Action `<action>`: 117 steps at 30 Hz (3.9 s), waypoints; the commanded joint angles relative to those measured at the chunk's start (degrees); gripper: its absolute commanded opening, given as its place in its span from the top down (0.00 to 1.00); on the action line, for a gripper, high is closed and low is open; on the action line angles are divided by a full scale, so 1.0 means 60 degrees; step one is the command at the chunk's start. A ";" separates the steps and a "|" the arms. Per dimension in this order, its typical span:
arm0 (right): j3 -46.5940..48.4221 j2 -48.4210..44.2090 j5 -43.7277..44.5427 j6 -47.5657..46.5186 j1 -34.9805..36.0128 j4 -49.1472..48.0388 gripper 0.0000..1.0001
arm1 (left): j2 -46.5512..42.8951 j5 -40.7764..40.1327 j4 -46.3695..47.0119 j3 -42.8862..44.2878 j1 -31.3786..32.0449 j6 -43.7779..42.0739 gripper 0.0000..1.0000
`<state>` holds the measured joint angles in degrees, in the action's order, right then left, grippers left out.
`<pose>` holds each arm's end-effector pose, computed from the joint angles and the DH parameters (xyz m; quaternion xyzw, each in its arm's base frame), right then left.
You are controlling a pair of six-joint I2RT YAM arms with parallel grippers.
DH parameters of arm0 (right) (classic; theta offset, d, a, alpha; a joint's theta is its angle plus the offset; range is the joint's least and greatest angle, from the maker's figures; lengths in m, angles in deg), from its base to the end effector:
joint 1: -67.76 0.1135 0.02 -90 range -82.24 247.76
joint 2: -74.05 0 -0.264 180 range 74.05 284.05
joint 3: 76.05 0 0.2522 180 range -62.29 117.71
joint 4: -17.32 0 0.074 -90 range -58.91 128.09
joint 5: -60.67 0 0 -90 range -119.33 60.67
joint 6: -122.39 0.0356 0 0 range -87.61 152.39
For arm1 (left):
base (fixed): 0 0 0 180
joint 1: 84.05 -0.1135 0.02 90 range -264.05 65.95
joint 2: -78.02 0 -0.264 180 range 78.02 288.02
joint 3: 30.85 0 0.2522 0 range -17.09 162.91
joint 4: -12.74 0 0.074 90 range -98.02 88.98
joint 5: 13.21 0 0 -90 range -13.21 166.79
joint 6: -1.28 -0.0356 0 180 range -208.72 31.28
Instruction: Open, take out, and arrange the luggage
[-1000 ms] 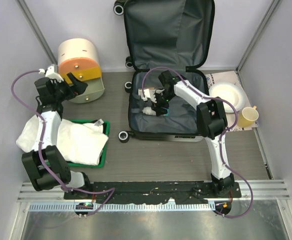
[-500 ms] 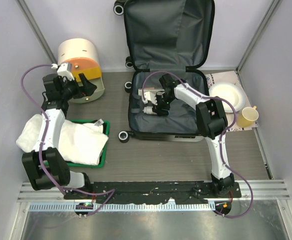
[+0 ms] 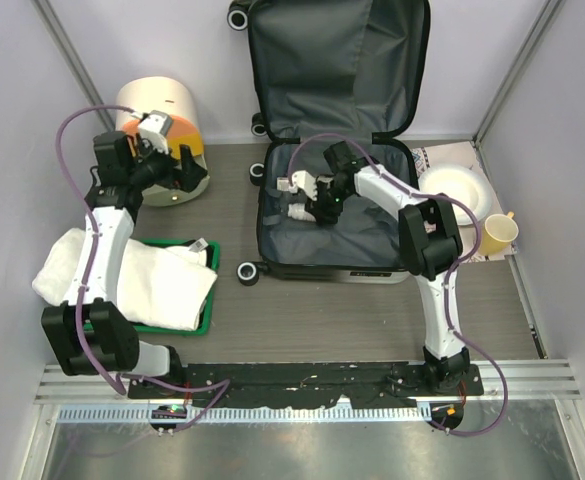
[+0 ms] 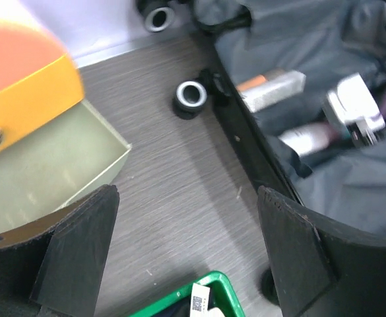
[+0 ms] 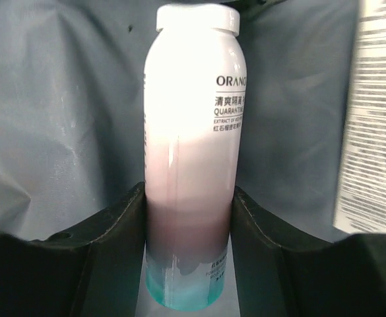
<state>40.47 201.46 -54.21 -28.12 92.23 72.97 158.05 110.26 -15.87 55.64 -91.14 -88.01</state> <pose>0.4219 0.2085 0.1780 -0.6781 0.6755 0.1392 0.2540 0.3209 0.0201 0.3628 0.1063 0.8037 -0.2088 0.5469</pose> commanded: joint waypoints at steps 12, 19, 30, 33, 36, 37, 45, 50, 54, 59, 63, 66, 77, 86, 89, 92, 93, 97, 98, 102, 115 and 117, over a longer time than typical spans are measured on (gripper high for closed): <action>0.0890 -0.2647 -0.3760 0.4810 0.0374 -0.0056 0.99 | -0.1751 0.1365 -0.2081 -0.1047 0.3495 -0.9534 0.10; 0.0657 -0.2866 -0.4392 0.6276 0.0946 0.0270 0.99 | -0.1664 0.1291 -0.1846 -0.1442 0.4126 -1.1059 0.12; 0.0627 -0.2867 -0.5110 0.7008 0.1532 0.0445 0.99 | -0.1341 0.0765 -0.1700 -0.1912 0.5005 -1.2906 0.27; 0.0744 -0.2779 -0.5286 0.7170 0.1634 0.0475 0.99 | -0.1356 0.0676 -0.1685 -0.2028 0.5137 -1.3009 0.30; 0.0905 -0.2590 -0.5286 0.7360 0.1737 0.0562 0.99 | -0.1414 0.0603 -0.1670 -0.2233 0.5195 -1.3344 0.31; 0.1051 -0.2530 -0.5315 0.7448 0.1766 0.0707 0.99 | -0.1429 0.0559 -0.1670 -0.2321 0.5196 -1.3491 0.31; 0.1696 -0.2090 -0.5550 0.7331 0.2015 0.1324 0.99 | -0.1371 0.0544 -0.1626 -0.2556 0.5269 -1.3990 0.37; 0.1945 -0.1959 -0.5579 0.7492 0.2030 0.1324 0.92 | -0.1385 0.0237 -0.1290 -0.2571 0.5298 -1.3043 0.71; 0.2209 -0.1885 -0.5463 0.7987 0.1841 0.1193 0.43 | -0.1502 -0.0188 -0.0850 -0.2615 0.5080 -1.1970 1.00; 0.2196 -0.2016 -0.5025 1.0854 0.0612 -0.1804 0.25 | -0.1327 0.0294 -0.1156 -0.2251 0.3690 -1.1486 1.00; 0.1464 -0.2398 -0.4100 1.2471 -0.0487 -0.4341 0.25 | -0.0640 0.0807 -0.1625 -0.1605 0.1745 -1.1995 1.00; 0.1330 -0.2398 -0.4070 1.2824 -0.0972 -0.4711 0.25 | 0.0224 0.0633 -0.1655 -0.0991 0.0689 -1.2349 1.00; 0.0364 -0.2837 -0.4363 1.2620 -0.1075 -0.4755 0.25 | 0.3491 -0.0261 -0.0981 0.1703 -0.0590 -1.2832 1.00; -0.0017 -0.3189 -0.4188 1.2166 -0.1075 -0.4506 0.25 | 0.5250 -0.0569 -0.0966 0.3492 -0.0751 -1.2935 0.80; 0.0012 -0.3233 -0.4144 1.1946 -0.1075 -0.4330 0.25 | 0.5237 -0.0423 -0.1084 0.3363 -0.0751 -1.3345 0.53; -0.0003 -0.3277 -0.4085 1.1873 -0.1075 -0.4286 0.25 | 0.5032 -0.0408 -0.0763 0.3069 -0.0795 -1.3302 0.38; -0.0017 -0.3277 -0.4085 1.1858 -0.1075 -0.4286 0.25 | 0.4987 -0.0394 -0.0573 0.3025 -0.0810 -1.3157 0.35; -0.0061 -0.3262 -0.4114 1.1902 -0.1075 -0.4286 0.25 | 0.4797 -0.0452 -0.0557 0.3113 -0.0869 -1.2308 0.27; -0.0061 -0.3233 -0.4129 1.1902 -0.1061 -0.4286 0.25 | 0.4724 -0.0409 -0.0644 0.3084 -0.0883 -1.2219 0.29; -0.0076 -0.3218 -0.4129 1.1931 -0.1075 -0.4301 0.25 | 0.3877 0.0089 -0.1026 0.2660 -0.0956 -1.1867 0.53; -0.0442 -0.3379 -0.4056 1.1741 -0.1075 -0.4228 0.25 | 0.3683 -0.0364 -0.2813 0.1532 -0.1030 -1.1412 0.82; -0.0471 -0.3394 -0.4012 1.1668 -0.1075 -0.4198 0.25 | 0.3771 -0.0495 -0.2667 0.1283 -0.1030 -1.1413 0.86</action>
<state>37.57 185.38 -78.80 43.46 85.80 48.74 179.86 108.18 -29.57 65.39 -96.96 -156.62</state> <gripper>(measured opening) 0.748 0.176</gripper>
